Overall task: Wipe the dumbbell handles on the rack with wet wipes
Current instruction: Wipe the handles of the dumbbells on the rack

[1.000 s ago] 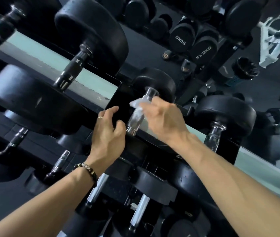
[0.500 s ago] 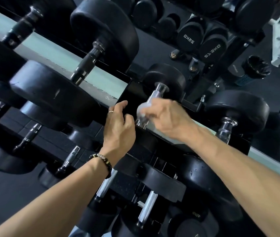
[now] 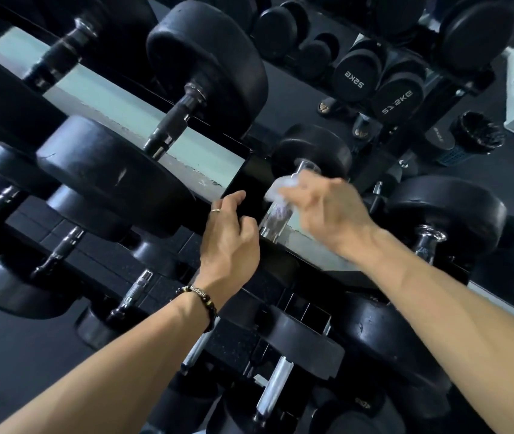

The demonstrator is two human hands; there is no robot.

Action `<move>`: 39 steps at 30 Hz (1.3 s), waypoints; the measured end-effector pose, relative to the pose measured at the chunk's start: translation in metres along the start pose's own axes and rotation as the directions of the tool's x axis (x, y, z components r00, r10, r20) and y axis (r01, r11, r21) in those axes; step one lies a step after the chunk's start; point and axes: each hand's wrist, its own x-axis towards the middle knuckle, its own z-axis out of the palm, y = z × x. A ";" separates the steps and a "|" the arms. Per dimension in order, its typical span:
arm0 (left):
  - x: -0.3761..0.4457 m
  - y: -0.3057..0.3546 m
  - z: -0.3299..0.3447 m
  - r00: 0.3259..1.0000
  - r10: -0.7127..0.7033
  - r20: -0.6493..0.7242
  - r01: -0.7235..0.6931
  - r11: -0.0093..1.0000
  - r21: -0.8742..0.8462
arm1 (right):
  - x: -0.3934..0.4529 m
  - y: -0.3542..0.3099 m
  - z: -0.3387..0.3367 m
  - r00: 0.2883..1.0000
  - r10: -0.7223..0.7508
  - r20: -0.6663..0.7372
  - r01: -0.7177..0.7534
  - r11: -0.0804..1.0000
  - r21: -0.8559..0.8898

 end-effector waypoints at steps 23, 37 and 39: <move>-0.001 0.002 -0.004 0.998 0.011 0.055 -0.010 0.999 -0.034 | 0.001 -0.008 0.013 0.867 0.442 -0.231 -0.394 0.890 0.229; -0.001 -0.002 -0.005 0.997 0.032 0.063 -0.030 0.999 -0.035 | -0.018 -0.043 0.023 0.615 0.787 0.048 -0.551 0.385 0.741; -0.001 -0.001 -0.005 0.997 0.027 0.068 -0.024 0.999 -0.045 | -0.012 -0.033 0.024 0.597 0.799 0.067 -0.570 0.364 0.736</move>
